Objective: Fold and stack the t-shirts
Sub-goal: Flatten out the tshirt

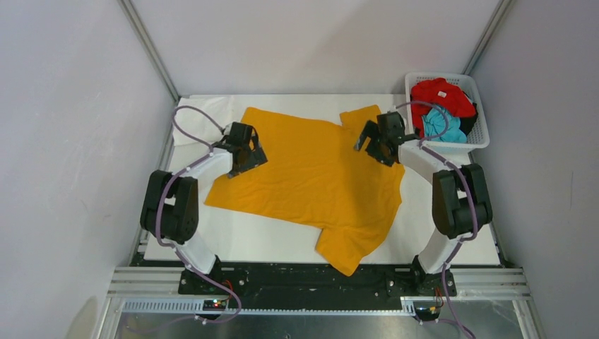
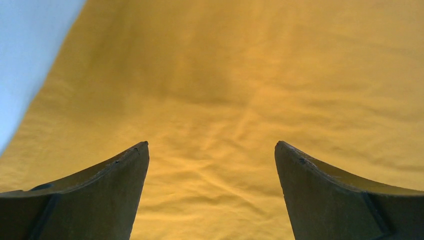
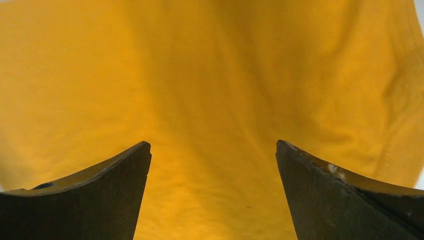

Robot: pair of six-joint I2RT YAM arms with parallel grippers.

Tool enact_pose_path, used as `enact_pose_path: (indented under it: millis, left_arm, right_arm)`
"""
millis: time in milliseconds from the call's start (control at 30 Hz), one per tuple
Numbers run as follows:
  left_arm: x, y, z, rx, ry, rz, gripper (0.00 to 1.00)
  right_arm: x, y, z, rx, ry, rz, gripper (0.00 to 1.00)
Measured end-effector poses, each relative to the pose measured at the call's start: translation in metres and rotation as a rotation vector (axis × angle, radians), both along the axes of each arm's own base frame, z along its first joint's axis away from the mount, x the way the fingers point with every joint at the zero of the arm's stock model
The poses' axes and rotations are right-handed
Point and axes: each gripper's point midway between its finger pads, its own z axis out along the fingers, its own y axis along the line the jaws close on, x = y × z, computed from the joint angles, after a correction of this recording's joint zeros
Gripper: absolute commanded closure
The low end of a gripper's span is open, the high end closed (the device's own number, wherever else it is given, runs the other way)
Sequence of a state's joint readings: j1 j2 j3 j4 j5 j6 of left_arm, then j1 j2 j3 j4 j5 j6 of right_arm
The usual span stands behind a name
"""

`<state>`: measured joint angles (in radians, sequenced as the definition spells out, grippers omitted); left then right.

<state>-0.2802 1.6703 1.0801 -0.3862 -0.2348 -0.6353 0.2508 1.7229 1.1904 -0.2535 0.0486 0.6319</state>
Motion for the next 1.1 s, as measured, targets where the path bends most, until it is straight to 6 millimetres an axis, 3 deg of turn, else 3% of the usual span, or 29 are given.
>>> enact_pose_path:
  millis: [100,200,367,833,1000,1100]
  left_arm:
    - [-0.008,0.016,-0.017,0.009,0.050,0.042,0.00]
    - [-0.012,0.020,-0.028,0.011,0.078,0.055,0.00]
    - [-0.014,0.019,-0.039,0.006,0.100,0.068,0.00]
    - [-0.020,0.017,-0.040,-0.050,0.058,0.124,0.00]
    - [-0.045,0.016,-0.036,-0.077,0.067,0.124,0.00]
    - [-0.067,0.024,-0.024,-0.068,0.059,0.138,0.00]
  right_arm:
    - [-0.024,-0.010,-0.042,-0.045,0.138,-0.002,0.01]
    - [-0.030,-0.017,-0.067,-0.055,0.211,-0.008,0.00]
    - [-0.015,-0.025,-0.067,-0.038,0.202,-0.021,0.01]
    - [0.070,-0.031,-0.063,-0.057,0.214,0.024,0.01]
    - [0.067,-0.037,-0.053,-0.140,0.209,0.059,0.01]
    - [0.054,-0.032,-0.027,-0.201,0.160,0.100,0.01]
